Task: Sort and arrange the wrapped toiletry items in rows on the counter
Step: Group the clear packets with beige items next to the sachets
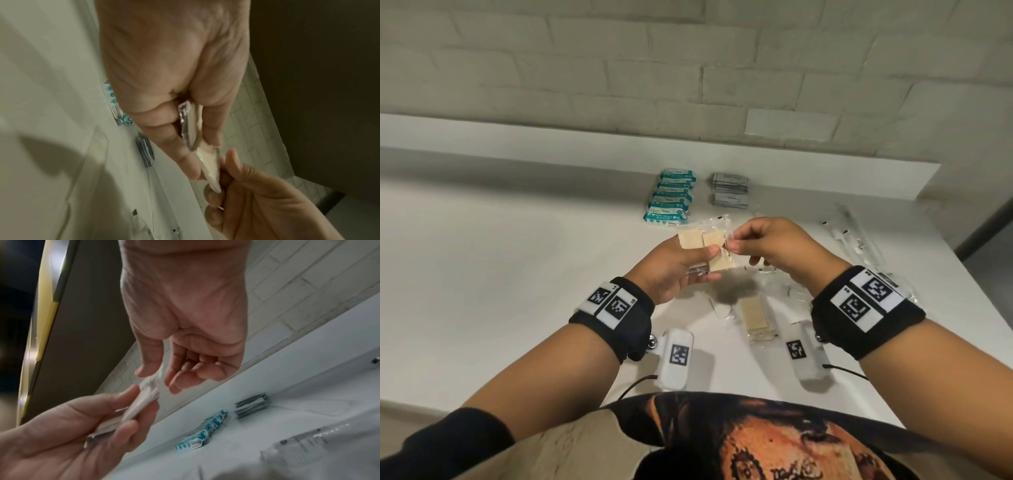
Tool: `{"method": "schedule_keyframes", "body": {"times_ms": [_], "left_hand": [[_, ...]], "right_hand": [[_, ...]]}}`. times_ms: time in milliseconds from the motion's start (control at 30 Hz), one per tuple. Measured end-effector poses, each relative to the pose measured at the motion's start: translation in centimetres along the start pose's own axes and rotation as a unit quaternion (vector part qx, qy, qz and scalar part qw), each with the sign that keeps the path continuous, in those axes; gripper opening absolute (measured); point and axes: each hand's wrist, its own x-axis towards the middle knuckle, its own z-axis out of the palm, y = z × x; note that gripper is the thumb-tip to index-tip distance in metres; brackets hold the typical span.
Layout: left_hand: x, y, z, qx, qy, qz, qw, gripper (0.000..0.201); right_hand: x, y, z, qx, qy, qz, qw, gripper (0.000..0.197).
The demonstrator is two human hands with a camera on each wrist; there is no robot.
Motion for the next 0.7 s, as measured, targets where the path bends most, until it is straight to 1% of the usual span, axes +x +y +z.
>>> {"method": "schedule_keyframes", "body": {"times_ms": [67,133,167,233,267,300,333,367,400,433,467,533,567,633,700], "left_hand": [[0.0,0.1,0.4,0.013,-0.013,0.006,1.000,0.025],[0.1,0.2,0.6,0.019,-0.011,0.010,1.000,0.020],[0.1,0.2,0.6,0.020,0.001,0.008,1.000,0.021],[0.3,0.4,0.4,0.010,0.031,-0.014,0.999,0.035],[0.3,0.4,0.3,-0.002,0.038,-0.030,0.999,0.040],[0.3,0.5,0.2,-0.016,0.037,-0.041,0.998,0.041],[0.3,0.5,0.1,-0.030,0.033,-0.045,0.998,0.036],[0.4,0.4,0.1,-0.039,0.031,-0.040,0.998,0.028],[0.4,0.4,0.1,-0.043,0.030,-0.026,0.998,0.021],[0.6,0.4,0.1,-0.037,0.029,-0.008,0.999,0.020],[0.7,0.4,0.1,-0.025,0.031,0.011,0.999,0.021],[0.7,0.4,0.1,0.002,0.039,0.043,0.998,0.020],[0.8,0.4,0.1,0.019,0.042,0.054,0.997,0.021],[0.9,0.3,0.2,0.058,0.050,0.063,0.995,0.023],[1.0,0.1,0.3,0.095,0.060,0.070,0.991,0.025]], "right_hand": [[0.0,-0.2,0.2,0.008,0.008,-0.007,1.000,0.017],[0.3,-0.1,0.2,0.012,0.040,-0.015,0.999,0.015],[0.3,0.0,0.1,0.016,0.064,-0.026,0.997,0.016],[0.6,0.3,0.0,0.009,0.120,-0.085,0.989,0.018],[0.6,0.5,-0.1,-0.028,0.148,-0.133,0.980,0.017],[0.5,0.6,-0.2,-0.089,0.164,-0.184,0.965,0.014],[0.3,0.7,-0.2,-0.157,0.165,-0.235,0.945,0.009],[0.2,1.0,-0.2,-0.220,0.150,-0.283,0.921,0.004],[0.1,1.3,-0.1,-0.258,0.129,-0.313,0.905,0.004],[0.1,1.6,0.0,-0.264,0.111,-0.323,0.902,0.008],[0.1,1.6,0.0,-0.241,0.100,-0.306,0.916,0.011],[0.1,1.3,-0.2,-0.139,0.110,-0.220,0.959,0.014],[0.2,1.0,-0.3,-0.096,0.121,-0.179,0.972,0.017],[0.4,0.5,-0.5,-0.043,0.113,-0.113,0.986,0.025],[0.7,-0.2,-0.7,-0.028,0.080,-0.070,0.994,0.020]]}}
